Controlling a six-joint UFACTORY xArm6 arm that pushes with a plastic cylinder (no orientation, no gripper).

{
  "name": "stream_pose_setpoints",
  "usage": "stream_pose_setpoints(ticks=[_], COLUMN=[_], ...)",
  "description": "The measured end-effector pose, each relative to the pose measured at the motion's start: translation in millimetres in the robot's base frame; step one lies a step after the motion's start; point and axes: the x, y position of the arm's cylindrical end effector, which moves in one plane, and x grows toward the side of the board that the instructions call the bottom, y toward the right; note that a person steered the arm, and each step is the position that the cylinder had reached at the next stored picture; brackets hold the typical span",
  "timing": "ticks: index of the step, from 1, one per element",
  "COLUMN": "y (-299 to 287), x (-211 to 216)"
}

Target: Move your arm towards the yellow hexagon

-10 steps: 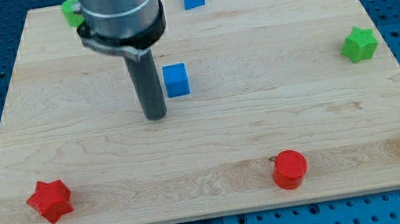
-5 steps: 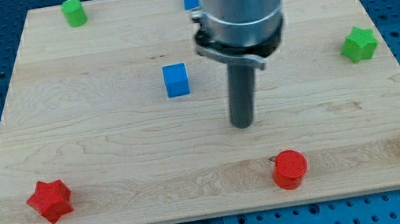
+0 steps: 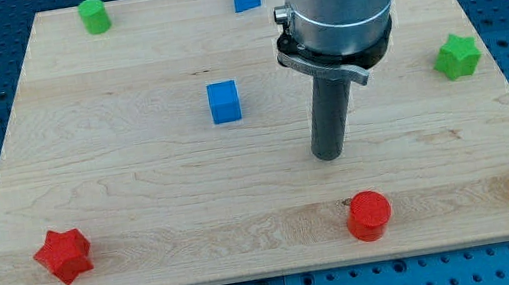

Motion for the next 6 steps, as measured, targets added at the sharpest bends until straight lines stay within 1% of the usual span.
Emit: stream_pose_setpoints(ticks=[1, 4, 5, 6], y=[2, 143, 192, 225], x=[0, 2, 16, 39])
